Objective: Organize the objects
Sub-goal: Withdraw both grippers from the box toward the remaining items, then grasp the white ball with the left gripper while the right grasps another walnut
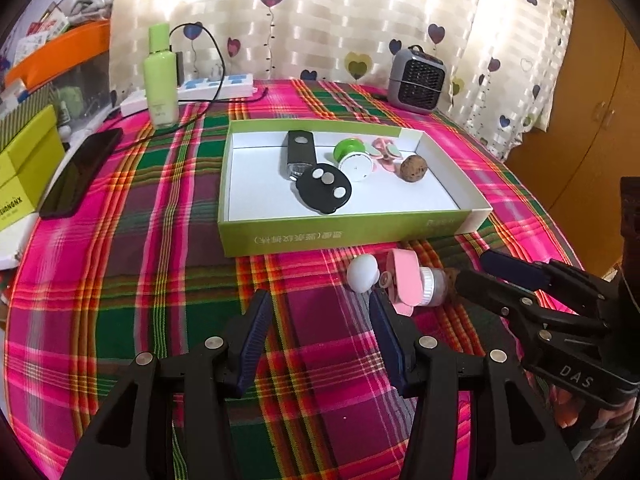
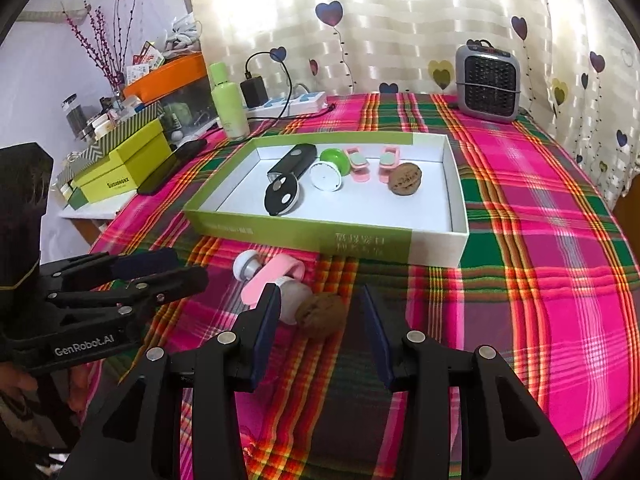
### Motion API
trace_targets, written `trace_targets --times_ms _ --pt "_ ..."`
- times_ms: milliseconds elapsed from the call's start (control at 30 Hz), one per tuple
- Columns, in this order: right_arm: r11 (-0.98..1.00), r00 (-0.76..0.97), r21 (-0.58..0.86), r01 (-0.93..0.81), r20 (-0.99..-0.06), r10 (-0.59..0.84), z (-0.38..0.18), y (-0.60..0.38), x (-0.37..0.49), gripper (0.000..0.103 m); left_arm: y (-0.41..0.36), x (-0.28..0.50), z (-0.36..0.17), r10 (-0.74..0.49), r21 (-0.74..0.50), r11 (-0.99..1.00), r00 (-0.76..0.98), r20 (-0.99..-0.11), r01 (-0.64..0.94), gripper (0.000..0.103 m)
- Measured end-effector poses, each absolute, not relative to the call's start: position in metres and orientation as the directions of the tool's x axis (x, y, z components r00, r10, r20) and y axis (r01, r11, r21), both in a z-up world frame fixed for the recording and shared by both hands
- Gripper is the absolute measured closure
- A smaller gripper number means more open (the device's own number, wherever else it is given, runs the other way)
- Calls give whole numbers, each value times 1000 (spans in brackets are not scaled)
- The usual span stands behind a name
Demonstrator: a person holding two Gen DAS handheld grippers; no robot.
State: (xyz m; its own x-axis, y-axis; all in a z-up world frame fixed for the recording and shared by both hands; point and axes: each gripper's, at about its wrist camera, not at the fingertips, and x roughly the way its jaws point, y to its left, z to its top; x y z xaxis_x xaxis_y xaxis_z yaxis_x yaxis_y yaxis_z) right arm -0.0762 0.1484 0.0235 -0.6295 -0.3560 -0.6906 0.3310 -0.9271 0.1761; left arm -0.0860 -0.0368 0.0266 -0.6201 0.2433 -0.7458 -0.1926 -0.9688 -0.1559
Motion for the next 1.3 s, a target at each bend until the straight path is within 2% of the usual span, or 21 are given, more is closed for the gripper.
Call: trace_targets --times_ms 133,533,1033,1067,1133,1300 --pt "-933 -616 155 326 -714 -334 17 146 -78 60 -41 -89 21 278 -209 -961 -607 -744 -184 51" --pt "-935 -599 135 327 -736 -316 14 147 -84 60 -29 -94 13 315 -246 -949 -577 -754 -196 50" --pt "-927 -558 139 349 -764 -324 7 145 -93 61 -31 -103 12 294 -253 -955 -580 -759 -152 50" --pt "-926 -557 143 350 -763 -328 7 146 -93 61 -31 -104 13 295 -253 -955 -581 -759 -154 50" --pt "-923 -555 147 356 -761 -335 7 146 -92 71 -31 -105 13 295 -254 -955 -582 -758 -154 50" --pt "-925 -561 138 354 -760 -328 8 147 -91 71 -31 -108 14 289 -248 -957 -579 -762 -151 50"
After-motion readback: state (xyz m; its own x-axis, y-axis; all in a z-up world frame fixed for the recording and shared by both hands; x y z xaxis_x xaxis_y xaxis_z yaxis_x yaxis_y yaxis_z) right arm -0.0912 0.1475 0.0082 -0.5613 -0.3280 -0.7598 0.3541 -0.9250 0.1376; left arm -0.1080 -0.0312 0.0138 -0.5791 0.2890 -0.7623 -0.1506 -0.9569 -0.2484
